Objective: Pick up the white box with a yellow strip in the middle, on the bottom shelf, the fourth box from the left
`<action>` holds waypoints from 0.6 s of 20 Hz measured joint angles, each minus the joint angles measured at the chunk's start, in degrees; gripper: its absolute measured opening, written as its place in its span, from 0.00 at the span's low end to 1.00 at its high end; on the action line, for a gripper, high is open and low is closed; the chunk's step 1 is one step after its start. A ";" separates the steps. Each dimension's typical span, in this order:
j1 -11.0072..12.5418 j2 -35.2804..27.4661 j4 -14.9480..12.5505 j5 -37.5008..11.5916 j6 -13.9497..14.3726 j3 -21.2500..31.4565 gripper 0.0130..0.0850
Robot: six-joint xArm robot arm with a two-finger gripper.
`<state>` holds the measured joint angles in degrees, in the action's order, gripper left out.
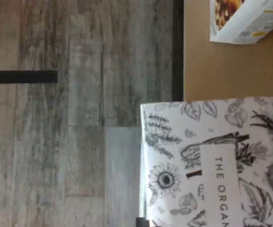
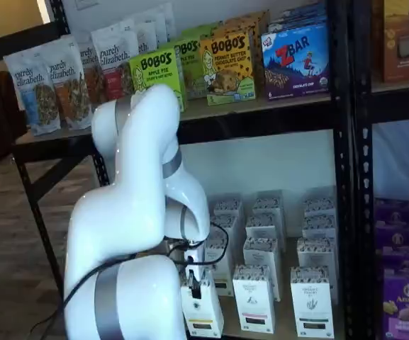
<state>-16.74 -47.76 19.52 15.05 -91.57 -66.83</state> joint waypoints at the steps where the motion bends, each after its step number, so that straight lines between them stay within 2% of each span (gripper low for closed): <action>1: -0.16 0.72 0.26 -0.34 -0.13 1.03 0.56; 9: -1.55 7.27 1.98 -2.36 -0.63 9.63 0.56; 10: -1.70 8.07 1.86 -2.39 -0.36 10.55 0.56; 12: -2.07 10.46 -0.67 -2.01 2.42 13.18 0.56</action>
<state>-18.81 -37.30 18.85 13.04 -89.16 -53.65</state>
